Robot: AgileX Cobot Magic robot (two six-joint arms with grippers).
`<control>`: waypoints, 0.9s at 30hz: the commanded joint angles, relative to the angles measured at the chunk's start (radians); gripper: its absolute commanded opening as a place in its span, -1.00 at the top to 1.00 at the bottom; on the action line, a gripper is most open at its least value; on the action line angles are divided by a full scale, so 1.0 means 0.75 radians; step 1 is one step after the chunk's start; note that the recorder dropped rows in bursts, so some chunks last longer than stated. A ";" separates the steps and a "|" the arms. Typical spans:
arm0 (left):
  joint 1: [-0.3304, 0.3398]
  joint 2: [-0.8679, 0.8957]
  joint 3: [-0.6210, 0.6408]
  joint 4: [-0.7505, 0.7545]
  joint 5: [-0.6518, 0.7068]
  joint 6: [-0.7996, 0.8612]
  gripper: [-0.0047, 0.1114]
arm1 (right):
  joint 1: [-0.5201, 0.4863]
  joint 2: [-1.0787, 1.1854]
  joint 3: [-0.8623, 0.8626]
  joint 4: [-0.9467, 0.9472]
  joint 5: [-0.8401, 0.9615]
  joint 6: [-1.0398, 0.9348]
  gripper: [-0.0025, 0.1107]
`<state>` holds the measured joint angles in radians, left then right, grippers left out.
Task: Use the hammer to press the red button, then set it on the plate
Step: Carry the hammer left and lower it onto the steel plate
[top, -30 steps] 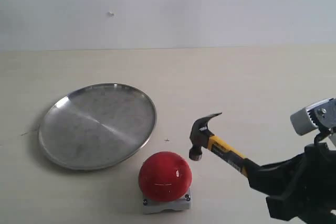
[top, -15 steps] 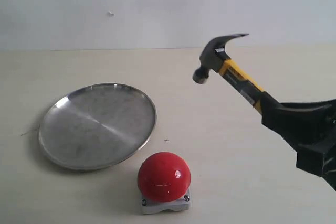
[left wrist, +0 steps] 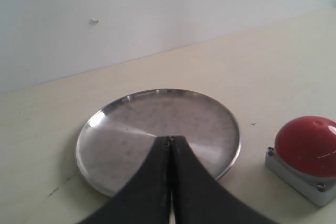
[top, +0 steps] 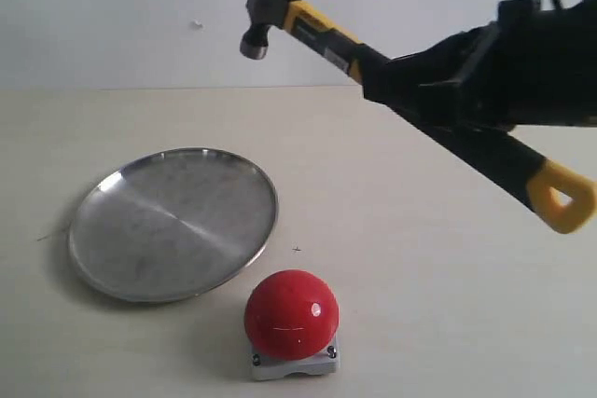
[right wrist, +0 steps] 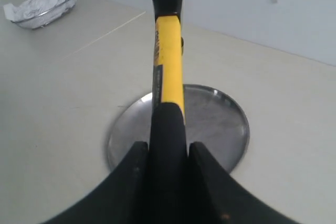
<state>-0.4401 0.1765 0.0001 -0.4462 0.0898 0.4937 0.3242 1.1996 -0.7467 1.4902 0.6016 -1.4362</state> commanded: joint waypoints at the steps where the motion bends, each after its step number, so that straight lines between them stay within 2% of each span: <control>1: 0.003 -0.004 0.000 -0.004 0.002 0.000 0.92 | 0.001 0.231 -0.141 0.050 0.044 -0.114 0.96; 13: 0.003 -0.004 0.000 -0.004 0.002 0.000 0.92 | 0.001 0.844 -0.536 0.120 0.422 -0.412 0.96; 18: 0.003 -0.004 0.000 -0.004 0.002 0.000 0.92 | 0.001 1.033 -0.656 0.312 0.506 -0.558 0.96; 27: 0.003 -0.004 0.000 -0.004 0.002 0.000 0.92 | 0.001 1.334 -0.908 0.339 0.679 -0.596 0.96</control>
<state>-0.4401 0.1765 0.0001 -0.4462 0.0898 0.4937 0.3242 2.1596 -1.3673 1.6815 0.9906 -1.8663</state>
